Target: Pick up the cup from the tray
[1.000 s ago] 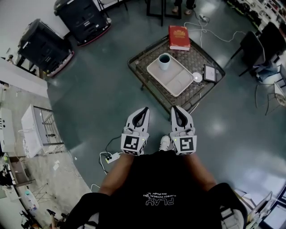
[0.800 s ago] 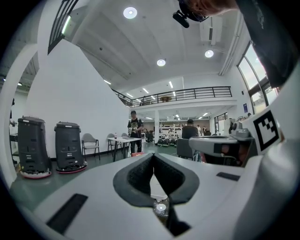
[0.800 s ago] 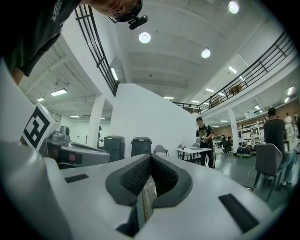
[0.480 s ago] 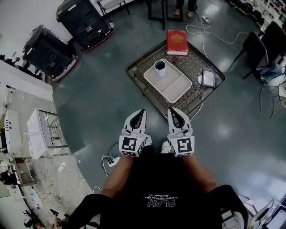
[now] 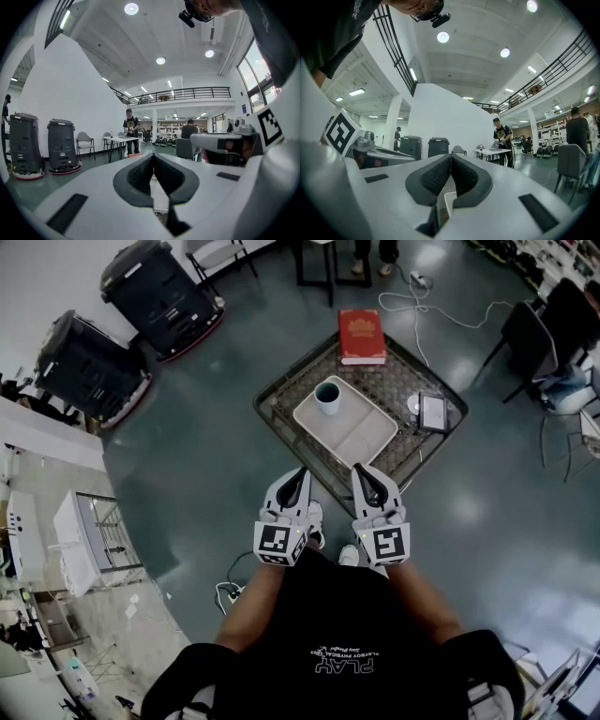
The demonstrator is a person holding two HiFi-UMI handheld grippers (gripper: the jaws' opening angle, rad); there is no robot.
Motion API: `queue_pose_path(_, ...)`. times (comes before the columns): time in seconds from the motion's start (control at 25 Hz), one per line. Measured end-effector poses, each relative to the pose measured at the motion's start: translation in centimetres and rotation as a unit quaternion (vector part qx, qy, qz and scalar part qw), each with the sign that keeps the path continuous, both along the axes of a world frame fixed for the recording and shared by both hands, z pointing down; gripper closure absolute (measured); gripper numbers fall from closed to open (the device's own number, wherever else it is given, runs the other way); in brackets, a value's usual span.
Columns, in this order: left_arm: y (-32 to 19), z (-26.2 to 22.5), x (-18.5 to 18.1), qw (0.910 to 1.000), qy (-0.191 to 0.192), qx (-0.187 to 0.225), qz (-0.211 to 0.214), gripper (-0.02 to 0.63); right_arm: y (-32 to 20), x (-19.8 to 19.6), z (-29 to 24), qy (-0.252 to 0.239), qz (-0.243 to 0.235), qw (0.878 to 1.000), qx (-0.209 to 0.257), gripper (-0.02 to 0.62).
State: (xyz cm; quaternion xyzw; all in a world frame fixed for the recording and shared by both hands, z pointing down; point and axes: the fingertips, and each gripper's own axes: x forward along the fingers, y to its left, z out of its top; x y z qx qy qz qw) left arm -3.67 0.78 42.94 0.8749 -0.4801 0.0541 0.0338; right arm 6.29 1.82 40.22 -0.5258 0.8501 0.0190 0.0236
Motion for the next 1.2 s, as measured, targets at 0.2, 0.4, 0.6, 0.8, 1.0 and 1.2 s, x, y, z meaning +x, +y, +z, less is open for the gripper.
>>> queue_pose_path(0.2,-4.1,0.7,0.9,0.9996,-0.001,-0.003,0.028,0.598,-4.1,0.0,0.0,-0.002,0.022,1.000,-0.003,0.586)
queue_pose_path(0.4,-8.0,2.1,0.7,0.9985,-0.006,-0.010,0.054,0.598,-7.2,-0.8,1.2,0.011,0.039,0.999,-0.024,0.586)
queue_pose_path(0.6,-10.6,3.1,0.5,0.9965,-0.003,-0.020,0.081,0.598,-9.4,-0.9,2.3,0.025,0.066,0.996,-0.049,0.586)
queue_pose_path(0.8,-13.1,4.1,0.3,0.9935,0.001,-0.027,0.110,0.598,-11.7,-1.1,2.6,0.034,0.095,0.993,-0.057,0.586)
queue_pose_path(1.0,-14.6,5.2,-0.2,0.9898,0.010,-0.039,0.136,0.598,-13.1,-1.5,2.6,0.036,0.130,0.989,-0.062,0.586)
queue_pose_path(1.2,-15.7,7.1,0.1,0.9858,0.005,-0.048,0.161,0.598,-13.8,-1.9,2.9,0.037,0.142,0.987,-0.067,0.586)
